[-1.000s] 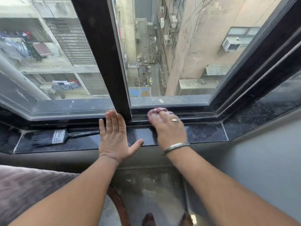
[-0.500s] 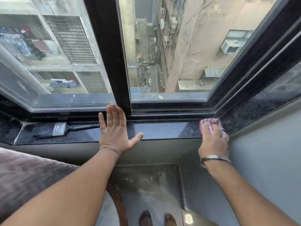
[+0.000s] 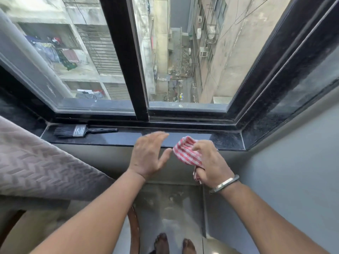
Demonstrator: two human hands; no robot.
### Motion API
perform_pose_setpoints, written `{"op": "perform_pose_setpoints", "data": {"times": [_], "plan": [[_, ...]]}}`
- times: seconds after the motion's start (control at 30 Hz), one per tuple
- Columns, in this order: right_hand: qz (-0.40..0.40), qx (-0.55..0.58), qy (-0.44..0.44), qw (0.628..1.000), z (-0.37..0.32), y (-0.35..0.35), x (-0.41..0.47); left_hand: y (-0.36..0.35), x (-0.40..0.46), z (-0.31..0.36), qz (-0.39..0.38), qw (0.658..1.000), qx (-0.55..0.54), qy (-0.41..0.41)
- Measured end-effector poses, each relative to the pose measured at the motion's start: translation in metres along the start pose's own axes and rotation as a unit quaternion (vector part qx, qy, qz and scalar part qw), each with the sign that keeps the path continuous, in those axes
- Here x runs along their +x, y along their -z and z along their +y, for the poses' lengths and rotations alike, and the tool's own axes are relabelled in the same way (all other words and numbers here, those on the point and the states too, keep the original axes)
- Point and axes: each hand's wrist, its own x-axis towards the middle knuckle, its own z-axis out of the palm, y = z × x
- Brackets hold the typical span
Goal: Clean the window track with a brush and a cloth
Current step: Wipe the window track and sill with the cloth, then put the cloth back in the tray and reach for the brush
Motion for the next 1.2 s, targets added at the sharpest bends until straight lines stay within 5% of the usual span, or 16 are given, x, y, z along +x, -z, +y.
{"op": "perform_pose_setpoints", "data": {"times": [0.07,0.13,0.3,0.37,0.47,0.57,0.63,0.8,0.9,1.07,1.2], "plan": [[0.044,0.015,0.030,0.998,-0.002,0.007,-0.008,0.012,0.009,0.029,-0.088,0.964,-0.185,0.167],[0.049,0.023,0.044,0.998,-0.002,0.009,-0.013,0.020,0.018,0.045,-0.171,0.874,-0.358,0.281],[0.023,0.027,0.013,0.999,-0.008,0.000,-0.035,0.034,-0.001,0.054,-0.199,0.800,-0.479,0.300],[-0.032,0.080,-0.124,0.989,-0.012,-0.006,-0.041,0.041,-0.022,0.047,-0.196,0.757,-0.530,0.328],[-0.172,0.371,-0.352,0.842,-0.033,-0.025,-0.038,0.055,-0.064,0.029,-0.184,0.690,-0.590,0.377],[-0.309,0.565,-0.348,0.681,-0.059,-0.071,-0.035,0.066,-0.122,0.002,-0.140,0.630,-0.630,0.432],[-0.334,0.581,-0.354,0.652,-0.078,-0.112,-0.033,0.074,-0.168,-0.022,-0.098,0.605,-0.632,0.475],[-0.367,0.396,-0.353,0.764,-0.124,-0.258,-0.040,0.091,-0.314,-0.099,0.006,0.550,-0.555,0.624],[-0.394,0.324,-0.373,0.775,-0.161,-0.349,-0.063,0.091,-0.399,-0.137,0.038,0.540,-0.463,0.702],[-0.444,0.212,-0.341,0.801,-0.195,-0.457,-0.106,0.070,-0.487,-0.185,0.023,0.577,-0.288,0.764],[-0.471,0.102,-0.295,0.825,-0.198,-0.475,-0.128,0.067,-0.509,-0.194,-0.081,0.666,-0.110,0.734]]}}
